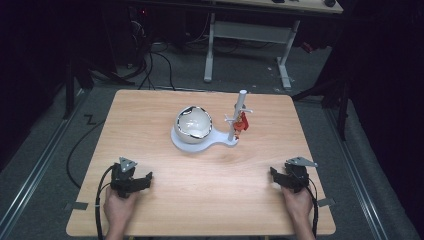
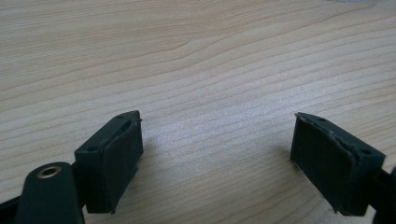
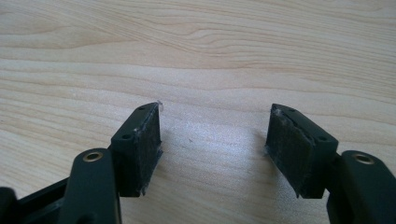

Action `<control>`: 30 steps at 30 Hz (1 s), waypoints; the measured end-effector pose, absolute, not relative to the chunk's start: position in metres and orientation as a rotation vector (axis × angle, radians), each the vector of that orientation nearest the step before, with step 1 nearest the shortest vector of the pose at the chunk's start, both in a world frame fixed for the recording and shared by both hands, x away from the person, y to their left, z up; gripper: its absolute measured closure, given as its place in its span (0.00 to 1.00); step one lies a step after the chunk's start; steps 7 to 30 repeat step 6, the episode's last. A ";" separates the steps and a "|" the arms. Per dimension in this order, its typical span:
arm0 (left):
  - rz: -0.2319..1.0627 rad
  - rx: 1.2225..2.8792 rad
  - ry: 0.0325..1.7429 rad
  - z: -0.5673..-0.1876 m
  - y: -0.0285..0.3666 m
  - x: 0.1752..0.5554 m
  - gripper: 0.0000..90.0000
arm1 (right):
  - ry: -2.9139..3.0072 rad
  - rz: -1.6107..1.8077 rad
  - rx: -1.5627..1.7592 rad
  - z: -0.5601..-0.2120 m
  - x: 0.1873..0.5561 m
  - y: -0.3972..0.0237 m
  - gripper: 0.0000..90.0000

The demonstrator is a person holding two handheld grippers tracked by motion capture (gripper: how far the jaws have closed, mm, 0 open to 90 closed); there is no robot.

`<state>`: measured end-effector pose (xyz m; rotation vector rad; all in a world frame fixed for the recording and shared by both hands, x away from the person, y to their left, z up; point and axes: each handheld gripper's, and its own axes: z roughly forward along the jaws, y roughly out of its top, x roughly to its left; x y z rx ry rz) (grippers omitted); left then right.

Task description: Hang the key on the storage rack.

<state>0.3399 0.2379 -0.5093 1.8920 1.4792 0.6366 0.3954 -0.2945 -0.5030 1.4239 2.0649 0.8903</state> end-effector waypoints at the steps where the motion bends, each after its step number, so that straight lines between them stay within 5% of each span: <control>1: 0.637 1.892 1.479 -0.509 0.238 0.340 0.19 | 2.065 0.888 1.422 -0.503 0.395 -0.294 0.38; 30: 0.637 1.892 1.479 -0.509 0.238 0.340 0.19 | 2.071 0.888 1.426 -0.503 0.395 -0.294 0.33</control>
